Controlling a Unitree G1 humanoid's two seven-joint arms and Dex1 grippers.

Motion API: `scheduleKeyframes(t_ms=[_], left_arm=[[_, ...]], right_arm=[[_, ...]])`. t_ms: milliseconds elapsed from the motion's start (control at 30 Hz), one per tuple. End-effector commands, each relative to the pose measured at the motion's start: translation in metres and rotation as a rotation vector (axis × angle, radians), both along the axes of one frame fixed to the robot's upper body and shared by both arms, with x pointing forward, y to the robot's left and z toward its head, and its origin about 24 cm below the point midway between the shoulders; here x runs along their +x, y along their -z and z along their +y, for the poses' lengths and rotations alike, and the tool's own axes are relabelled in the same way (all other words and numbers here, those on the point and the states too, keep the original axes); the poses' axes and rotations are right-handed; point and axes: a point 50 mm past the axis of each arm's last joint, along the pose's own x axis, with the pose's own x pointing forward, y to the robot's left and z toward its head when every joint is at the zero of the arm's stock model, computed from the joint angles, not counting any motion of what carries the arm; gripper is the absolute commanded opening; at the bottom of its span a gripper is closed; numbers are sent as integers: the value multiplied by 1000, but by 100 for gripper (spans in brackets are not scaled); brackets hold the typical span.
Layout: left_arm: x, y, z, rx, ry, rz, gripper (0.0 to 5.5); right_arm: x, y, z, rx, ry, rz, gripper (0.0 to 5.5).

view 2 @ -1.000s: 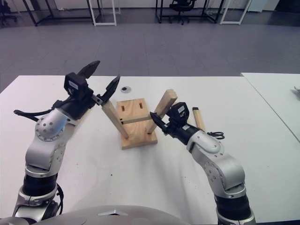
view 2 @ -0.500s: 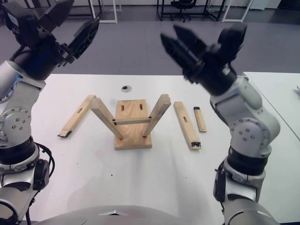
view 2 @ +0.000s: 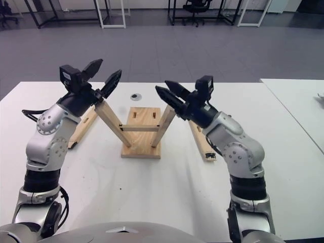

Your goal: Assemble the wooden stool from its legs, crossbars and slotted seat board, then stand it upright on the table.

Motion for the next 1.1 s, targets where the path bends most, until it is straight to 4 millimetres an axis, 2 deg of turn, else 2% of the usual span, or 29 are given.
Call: scheduleKeyframes(t_ms=[33,100,167,200,233,300,333,367,400,500,567,633,667,700,733,767,833,900,967,1000,1033,1067,1100], left_arm=[[-9,-78,13,-45,40,-217,369],[-12,-91,13,-32,49,-249,369],[-14,-81,8,-17,69,-206,369],[-15,-64,5,-11,89,-144,369],[-10,-33,6,18,90,-46,369],[4,56,4,177,61,235,369],[2,94,3,304,56,306,369],[0,106,2,334,63,326,369],[1,103,1,324,62,306,369],[13,61,0,183,68,185,369],[11,31,-1,128,83,94,369],[12,-5,14,39,50,2,369],[12,-23,28,-7,17,-39,369],[12,-35,45,-26,-27,-64,369],[11,-36,63,-17,-88,-59,369],[8,-29,83,31,-163,-38,369],[-7,-4,120,190,-268,64,369],[-31,36,139,402,-261,253,369],[-59,69,147,555,-217,405,369],[-68,76,147,595,-195,443,369],[-76,81,143,632,-154,477,369],[-82,86,139,680,-104,513,369],[-89,95,131,764,-32,559,369]], right_arm=[[7,-57,-13,137,7,-137,258],[5,-60,-9,111,-15,-149,258],[1,-39,1,39,-52,-107,258],[1,-21,5,14,-51,-44,258],[3,3,10,-49,-32,39,258],[6,64,13,-240,35,203,258],[5,83,15,-292,46,238,258],[4,83,18,-274,42,232,258],[4,75,20,-223,37,205,258],[12,36,15,-65,69,85,258],[18,6,3,69,87,13,258],[32,-10,-17,128,162,-5,258],[42,-3,-21,50,204,19,258],[52,16,-20,-99,223,48,258],[57,39,-14,-263,196,70,258],[49,58,-1,-414,91,52,258],[11,67,19,-475,-198,21,258],[-31,56,38,-436,-438,-28,258],[-53,46,66,-387,-534,-99,258],[-55,46,73,-393,-527,-110,258],[-43,53,71,-460,-440,-89,258],[-24,64,60,-558,-304,-50,258],[4,81,35,-683,-115,28,258]])
